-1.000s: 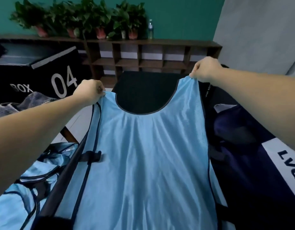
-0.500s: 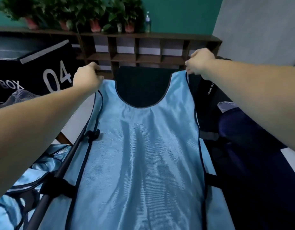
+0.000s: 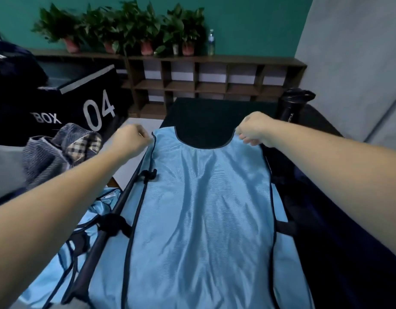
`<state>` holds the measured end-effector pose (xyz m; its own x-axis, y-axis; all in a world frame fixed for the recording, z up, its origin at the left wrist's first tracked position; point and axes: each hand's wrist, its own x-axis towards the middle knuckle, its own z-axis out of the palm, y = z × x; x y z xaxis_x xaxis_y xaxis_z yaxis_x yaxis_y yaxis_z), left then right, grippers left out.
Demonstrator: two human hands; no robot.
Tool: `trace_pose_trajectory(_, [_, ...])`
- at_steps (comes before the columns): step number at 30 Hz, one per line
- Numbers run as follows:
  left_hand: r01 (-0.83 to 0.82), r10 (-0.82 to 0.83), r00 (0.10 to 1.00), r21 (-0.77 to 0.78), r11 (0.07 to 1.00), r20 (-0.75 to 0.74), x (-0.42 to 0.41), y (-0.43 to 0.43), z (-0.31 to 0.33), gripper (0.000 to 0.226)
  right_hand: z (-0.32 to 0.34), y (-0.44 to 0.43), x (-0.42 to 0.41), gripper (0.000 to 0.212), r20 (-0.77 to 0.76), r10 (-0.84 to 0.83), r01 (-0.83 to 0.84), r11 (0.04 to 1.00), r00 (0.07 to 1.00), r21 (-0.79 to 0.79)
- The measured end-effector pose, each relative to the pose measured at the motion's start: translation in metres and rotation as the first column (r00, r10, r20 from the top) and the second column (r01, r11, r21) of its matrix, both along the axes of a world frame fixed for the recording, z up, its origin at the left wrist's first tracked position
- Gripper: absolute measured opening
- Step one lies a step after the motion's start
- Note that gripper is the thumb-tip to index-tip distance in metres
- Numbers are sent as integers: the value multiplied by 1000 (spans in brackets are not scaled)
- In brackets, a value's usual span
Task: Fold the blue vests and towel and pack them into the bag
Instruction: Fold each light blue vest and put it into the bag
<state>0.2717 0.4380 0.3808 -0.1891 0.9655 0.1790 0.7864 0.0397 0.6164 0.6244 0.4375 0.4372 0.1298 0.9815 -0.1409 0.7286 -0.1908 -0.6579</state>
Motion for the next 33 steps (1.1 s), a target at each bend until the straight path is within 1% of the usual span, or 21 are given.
trace_pose_trajectory(1, [5,-5,1000,-15,1000,-5,-1,-14,-2,16,-5,-13,-4,3,25,14,-13,1000,1000,-18])
trace_pose_trajectory(2, [17,-18,1000,-38,999,-15,-2,-29,-5,16,-12,-26,-5,5,86,41,-39,999,995,-26])
trace_pose_trajectory(3, [32,-34,999,-59,998,-26,-4,-44,-7,16,-16,-39,-6,10,185,85,-81,996,979,-30])
trace_pose_trajectory(5, [57,-60,998,-90,994,-32,-5,-72,-11,16,-20,-68,-9,15,388,145,-138,989,910,-44])
trace_pose_trajectory(6, [68,-71,997,-93,993,-24,-5,-85,-12,17,-23,-81,-8,14,449,159,-161,986,879,-35])
trace_pose_trajectory(8, [75,-77,997,-99,992,-22,-3,-111,-14,20,-30,-107,-5,12,512,173,-196,980,842,-7])
trace_pose_trajectory(10, [65,-72,995,-93,994,-68,0,-135,-18,20,-40,-132,-2,16,481,130,-173,984,867,46])
trace_pose_trajectory(12, [65,-73,991,-73,995,-111,1,-157,-21,19,-50,-160,0,13,436,92,-139,987,895,76])
trace_pose_trajectory(14, [78,-84,986,-49,996,-145,1,-180,-25,18,-59,-188,1,12,423,87,-129,989,902,72])
trace_pose_trajectory(17, [77,-68,964,26,997,-255,0,-211,-29,17,-73,-228,5,16,426,53,-111,987,903,113])
trace_pose_trajectory(19, [73,-47,954,76,994,-296,-3,-228,-30,18,-82,-249,10,16,465,43,-151,969,884,197])
trace_pose_trajectory(21, [78,-36,950,123,989,-311,-6,-242,-30,20,-87,-267,11,15,481,57,-228,925,875,303])
trace_pose_trajectory(23, [74,-29,952,137,988,-306,-7,-253,-29,23,-84,-281,9,16,484,75,-286,880,872,379])
trace_pose_trajectory(24, [74,-33,955,130,989,-296,-6,-257,-30,26,-82,-286,8,17,480,76,-290,874,874,391])
trace_pose_trajectory(26, [76,-44,953,94,993,-301,-2,-265,-32,31,-76,-294,6,23,489,66,-255,908,870,332])
trace_pose_trajectory(28, [57,-47,942,21,998,-334,4,-270,-36,33,-75,-300,5,33,560,59,-219,949,827,225])
trace_pose_trajectory(30, [18,-39,925,-57,998,-379,10,-271,-38,33,-77,-304,6,38,600,69,-194,970,797,145])
trace_pose_trajectory(33, [-21,-28,898,-106,994,-439,18,-270,-37,37,-78,-304,7,40,570,106,-154,987,815,37])
